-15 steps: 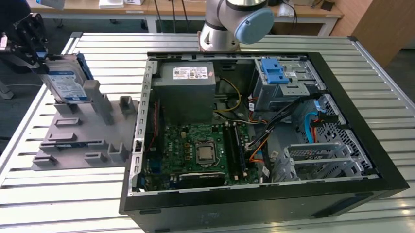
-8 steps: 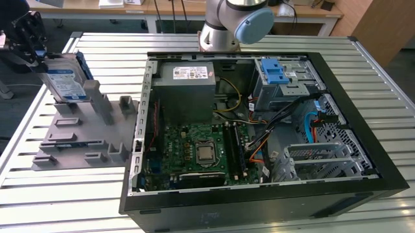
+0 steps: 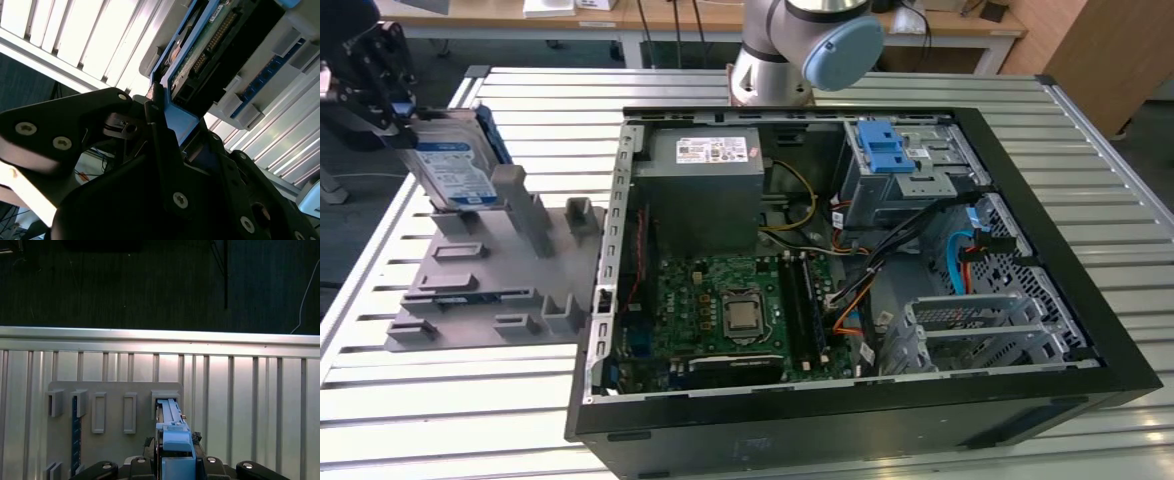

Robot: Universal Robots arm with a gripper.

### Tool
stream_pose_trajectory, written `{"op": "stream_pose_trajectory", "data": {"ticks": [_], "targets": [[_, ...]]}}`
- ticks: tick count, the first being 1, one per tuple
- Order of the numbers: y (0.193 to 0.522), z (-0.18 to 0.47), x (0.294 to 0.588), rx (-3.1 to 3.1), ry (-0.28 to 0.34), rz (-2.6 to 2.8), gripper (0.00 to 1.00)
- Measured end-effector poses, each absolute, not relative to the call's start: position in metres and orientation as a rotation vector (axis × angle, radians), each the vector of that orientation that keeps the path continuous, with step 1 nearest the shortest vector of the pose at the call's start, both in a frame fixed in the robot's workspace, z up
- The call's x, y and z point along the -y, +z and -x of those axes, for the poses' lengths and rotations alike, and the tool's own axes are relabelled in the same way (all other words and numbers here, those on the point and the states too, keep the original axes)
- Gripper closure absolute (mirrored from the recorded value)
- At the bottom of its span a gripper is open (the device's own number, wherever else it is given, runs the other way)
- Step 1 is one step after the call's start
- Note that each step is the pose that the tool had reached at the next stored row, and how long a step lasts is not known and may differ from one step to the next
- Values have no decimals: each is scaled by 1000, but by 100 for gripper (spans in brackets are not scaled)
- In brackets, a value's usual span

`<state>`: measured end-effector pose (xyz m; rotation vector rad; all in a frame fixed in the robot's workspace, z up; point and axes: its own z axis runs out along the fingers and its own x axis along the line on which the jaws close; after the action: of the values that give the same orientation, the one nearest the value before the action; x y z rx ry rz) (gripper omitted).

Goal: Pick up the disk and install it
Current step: 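Pick up the disk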

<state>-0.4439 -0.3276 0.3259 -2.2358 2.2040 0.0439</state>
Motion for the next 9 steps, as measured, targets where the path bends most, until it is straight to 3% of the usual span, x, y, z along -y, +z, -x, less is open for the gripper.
{"op": "stream_pose_trajectory", "data": {"ticks": [9], "targets": [[330, 444, 328, -2204, 44, 2236, 64]]}}
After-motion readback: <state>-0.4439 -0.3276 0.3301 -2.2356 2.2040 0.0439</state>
